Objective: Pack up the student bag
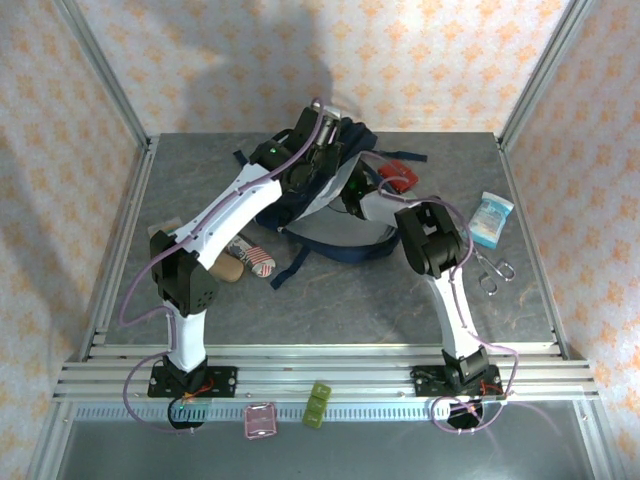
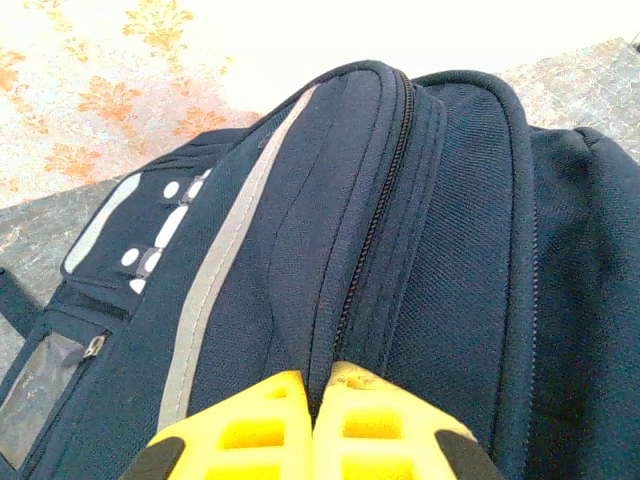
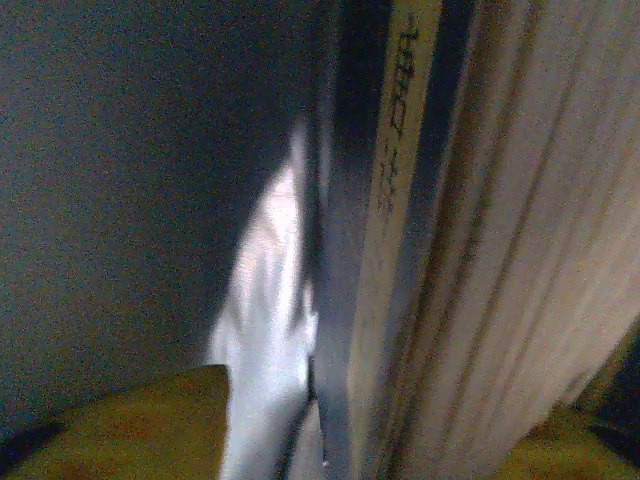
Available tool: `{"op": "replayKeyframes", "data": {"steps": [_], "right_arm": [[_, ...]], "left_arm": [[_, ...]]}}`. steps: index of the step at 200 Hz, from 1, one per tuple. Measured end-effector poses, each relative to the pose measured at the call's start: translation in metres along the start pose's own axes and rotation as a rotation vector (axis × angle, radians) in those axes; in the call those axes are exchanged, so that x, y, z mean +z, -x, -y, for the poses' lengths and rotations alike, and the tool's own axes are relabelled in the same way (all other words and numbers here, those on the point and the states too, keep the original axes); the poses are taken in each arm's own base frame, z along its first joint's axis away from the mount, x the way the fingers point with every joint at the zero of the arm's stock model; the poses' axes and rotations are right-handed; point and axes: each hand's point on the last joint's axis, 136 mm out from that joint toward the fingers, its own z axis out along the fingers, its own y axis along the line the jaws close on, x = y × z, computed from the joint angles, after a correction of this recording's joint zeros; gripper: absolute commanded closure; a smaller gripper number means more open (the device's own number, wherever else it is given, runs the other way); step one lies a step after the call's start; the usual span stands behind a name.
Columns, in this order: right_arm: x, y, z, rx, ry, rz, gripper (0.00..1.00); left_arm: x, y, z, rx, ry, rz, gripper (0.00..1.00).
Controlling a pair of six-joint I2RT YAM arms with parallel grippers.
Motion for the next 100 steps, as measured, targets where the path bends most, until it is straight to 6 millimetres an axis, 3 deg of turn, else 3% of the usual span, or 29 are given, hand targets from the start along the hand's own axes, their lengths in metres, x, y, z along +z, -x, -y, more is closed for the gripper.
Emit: {"op": "replayKeyframes", "data": {"steps": [15, 43, 72, 100], "right_arm": [[-0.019, -0.008, 0.019, -0.004, -0.08, -0.006, 0.38], [-0.084, -0.02, 0.043, -0.001, -0.191, -0.003, 0.37], [-0.152, -0.017, 0.034, -0.067, -0.203, 0.054, 0.37], [-0.209, -0.031, 0.024, -0.158, -0.206, 0.114, 0.42]], "left_arm": [[0.002, -0.003, 0.0, -0.009, -0.001, -0.006, 1.0], [0.009, -0.012, 0.004, -0.023, -0.015, -0.021, 1.0], [0.013, -0.014, 0.006, -0.069, -0.025, -0.019, 1.0], [0.021, -0.018, 0.016, -0.158, -0.065, -0.017, 1.0]]}}
